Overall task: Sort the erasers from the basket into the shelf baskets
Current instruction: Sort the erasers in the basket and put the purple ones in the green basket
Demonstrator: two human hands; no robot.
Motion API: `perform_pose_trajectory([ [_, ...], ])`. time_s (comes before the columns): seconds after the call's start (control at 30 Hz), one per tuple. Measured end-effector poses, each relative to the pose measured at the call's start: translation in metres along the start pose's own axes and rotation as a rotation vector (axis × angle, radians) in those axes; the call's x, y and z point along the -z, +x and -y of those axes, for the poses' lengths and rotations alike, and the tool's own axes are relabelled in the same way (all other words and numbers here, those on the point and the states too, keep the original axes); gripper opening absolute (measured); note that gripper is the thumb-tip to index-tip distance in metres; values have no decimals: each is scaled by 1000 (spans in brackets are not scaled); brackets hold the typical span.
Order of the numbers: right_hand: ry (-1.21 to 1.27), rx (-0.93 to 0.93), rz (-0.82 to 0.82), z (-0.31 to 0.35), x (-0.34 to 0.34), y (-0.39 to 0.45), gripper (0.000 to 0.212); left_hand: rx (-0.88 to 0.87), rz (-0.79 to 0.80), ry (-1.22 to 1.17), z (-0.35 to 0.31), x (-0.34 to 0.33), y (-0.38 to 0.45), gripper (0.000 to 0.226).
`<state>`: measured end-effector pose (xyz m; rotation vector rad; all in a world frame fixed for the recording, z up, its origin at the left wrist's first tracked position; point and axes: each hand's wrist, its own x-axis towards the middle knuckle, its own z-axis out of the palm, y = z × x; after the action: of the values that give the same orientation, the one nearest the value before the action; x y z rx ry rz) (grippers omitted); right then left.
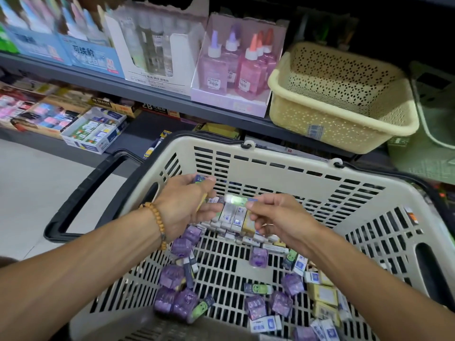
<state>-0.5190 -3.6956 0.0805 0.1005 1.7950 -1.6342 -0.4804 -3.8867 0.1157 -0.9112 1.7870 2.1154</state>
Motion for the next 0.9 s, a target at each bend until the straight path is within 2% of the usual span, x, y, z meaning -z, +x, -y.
perform_pose_trajectory([
  [0.1, -112, -51, -84, -9, 14, 9, 9, 65, 24, 19, -2, -1, -1, 20],
  [0.2, -298, -141, -75, -16, 18, 21, 11, 98, 106, 37, -3, -2, -5, 11],
  [0.23, -300, -166, -63, -18, 17, 26, 11, 104, 129, 47, -2, -2, -5, 7],
  [0.37, -72, -184, -128, -22, 6, 42, 9, 110, 221, 68, 2, -2, -7, 19],
  [0.47, -153, -122, -185, -20, 2, 40, 12, 76, 248, 168, 5, -1, -4, 24],
  [0.57, -174, 13, -103, -11, -1, 23, 22, 69, 254, 204, 6, -1, -2, 21],
  [0.7, -154, 125, 92, 1, -13, 4, 15, 74, 301, 227, 7, -5, -4, 20],
  [0.83, -94, 93, 97, 0, -8, 1, 8, 110, 275, 236, 12, -7, -4, 23],
  [0.9, -65, 21, 24, -4, 6, 3, 10, 131, 228, 231, 13, -7, -2, 18],
])
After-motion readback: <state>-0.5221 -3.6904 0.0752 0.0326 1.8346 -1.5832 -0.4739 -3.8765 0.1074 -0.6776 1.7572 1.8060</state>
